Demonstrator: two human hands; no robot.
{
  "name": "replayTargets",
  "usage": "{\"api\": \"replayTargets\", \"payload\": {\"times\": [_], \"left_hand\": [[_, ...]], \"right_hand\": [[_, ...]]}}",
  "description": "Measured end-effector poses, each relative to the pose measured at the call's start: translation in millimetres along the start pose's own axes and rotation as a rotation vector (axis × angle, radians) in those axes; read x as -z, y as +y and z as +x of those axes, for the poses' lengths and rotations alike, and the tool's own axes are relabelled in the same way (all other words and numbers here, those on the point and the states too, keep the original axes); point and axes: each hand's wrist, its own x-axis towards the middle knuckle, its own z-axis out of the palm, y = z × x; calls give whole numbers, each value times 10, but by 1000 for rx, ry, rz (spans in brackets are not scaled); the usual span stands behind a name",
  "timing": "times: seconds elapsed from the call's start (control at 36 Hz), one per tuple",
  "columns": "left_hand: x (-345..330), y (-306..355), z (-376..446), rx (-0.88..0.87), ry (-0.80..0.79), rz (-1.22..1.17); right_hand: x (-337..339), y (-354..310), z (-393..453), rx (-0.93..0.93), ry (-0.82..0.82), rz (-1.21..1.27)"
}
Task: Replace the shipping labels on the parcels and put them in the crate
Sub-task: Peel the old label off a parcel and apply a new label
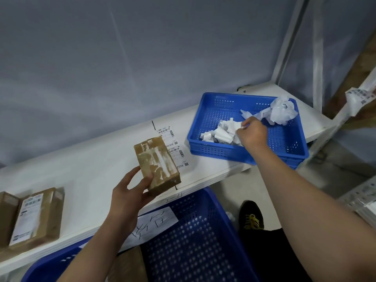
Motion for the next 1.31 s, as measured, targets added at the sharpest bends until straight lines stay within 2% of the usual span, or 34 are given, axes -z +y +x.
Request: {"api": "replayTargets", "payload": {"times": [0.22, 0.39, 0.58, 0.69, 0.89, 0.97, 1.11, 1.31], "left_hand": [[102, -41, 7, 17, -10, 19], [204, 5, -13, 27, -18, 22], [292, 17, -50, 35, -14, 22], [364, 19, -80, 31, -14, 32], [629, 119, -147, 5, 16, 37], [793, 166, -183, -7, 38, 36], [1084, 215, -265, -37, 68, 68], [1457, 207, -356, -71, 45, 118]], "right_hand": [[8, -114, -18, 78, -23, -92], [115, -97, -34, 32, -101, -68], [151, -132, -151, 52, -69, -18], [127, -219, -208, 56, -39, -72], [-43, -589, -603, 97, -59, 2], [-160, -834, -883, 41, -150, 190], [-473, -1197, -1445, -151, -394, 495], [-875, -1206, -2094, -156, -821, 422]]}}
